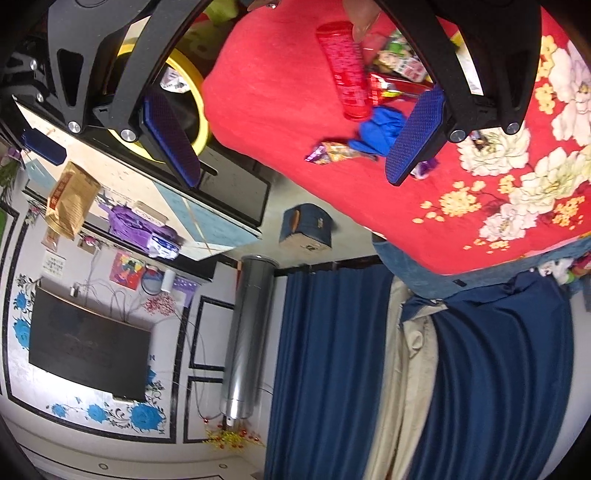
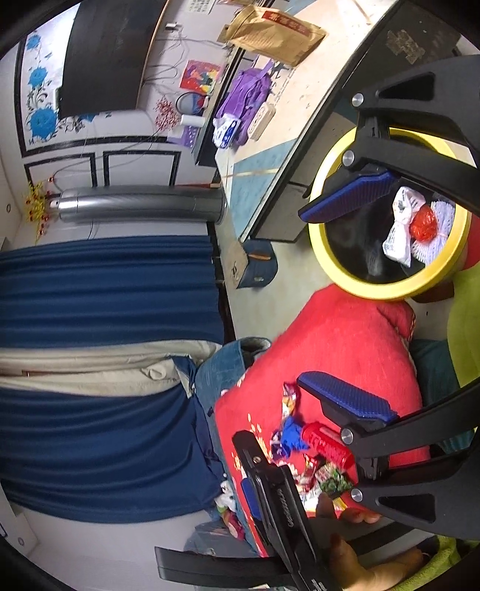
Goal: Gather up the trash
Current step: 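Move both tools back from the bin toward the bed, then grasp the red can with the right gripper while the left grasps the yellow wrapper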
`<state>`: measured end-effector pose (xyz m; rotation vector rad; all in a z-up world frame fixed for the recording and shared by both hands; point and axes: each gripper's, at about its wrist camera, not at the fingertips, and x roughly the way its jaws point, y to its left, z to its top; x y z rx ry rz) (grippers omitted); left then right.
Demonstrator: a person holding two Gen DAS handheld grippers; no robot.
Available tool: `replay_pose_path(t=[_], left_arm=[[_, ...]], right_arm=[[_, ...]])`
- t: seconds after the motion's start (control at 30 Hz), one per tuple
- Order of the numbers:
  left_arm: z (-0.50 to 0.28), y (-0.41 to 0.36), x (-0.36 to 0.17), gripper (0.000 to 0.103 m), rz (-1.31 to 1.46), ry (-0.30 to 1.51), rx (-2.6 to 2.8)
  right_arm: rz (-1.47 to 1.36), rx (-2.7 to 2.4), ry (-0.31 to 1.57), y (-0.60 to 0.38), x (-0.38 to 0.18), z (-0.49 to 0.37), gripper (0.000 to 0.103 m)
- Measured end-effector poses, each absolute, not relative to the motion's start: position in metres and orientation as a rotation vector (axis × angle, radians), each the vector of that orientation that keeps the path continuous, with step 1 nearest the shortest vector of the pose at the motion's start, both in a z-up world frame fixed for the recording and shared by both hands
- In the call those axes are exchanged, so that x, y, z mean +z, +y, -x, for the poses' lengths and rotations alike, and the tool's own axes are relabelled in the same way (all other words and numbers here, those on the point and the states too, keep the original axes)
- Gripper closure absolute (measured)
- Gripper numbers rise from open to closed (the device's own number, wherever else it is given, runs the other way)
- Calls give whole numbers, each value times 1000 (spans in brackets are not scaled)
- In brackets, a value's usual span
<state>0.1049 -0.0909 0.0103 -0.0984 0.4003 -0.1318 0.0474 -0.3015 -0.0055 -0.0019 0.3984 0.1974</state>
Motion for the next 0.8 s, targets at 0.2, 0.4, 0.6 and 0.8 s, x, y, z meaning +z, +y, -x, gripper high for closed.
replay_pose_path(t=[0.2, 0.4, 0.6, 0.8], left_arm=[[-101, -69, 12, 11, 104, 393, -72], [-102, -39, 9, 11, 138, 416, 5], [-104, 0, 11, 11, 183, 424, 91], [-101, 36, 4, 11, 221, 458, 162]], right_arm=[[23, 259, 411, -278, -3, -50, 23], [46, 348, 452, -247, -5, -54, 22], [60, 413, 506, -215, -9, -66, 22], [45, 453, 565, -190, -19, -80, 22]])
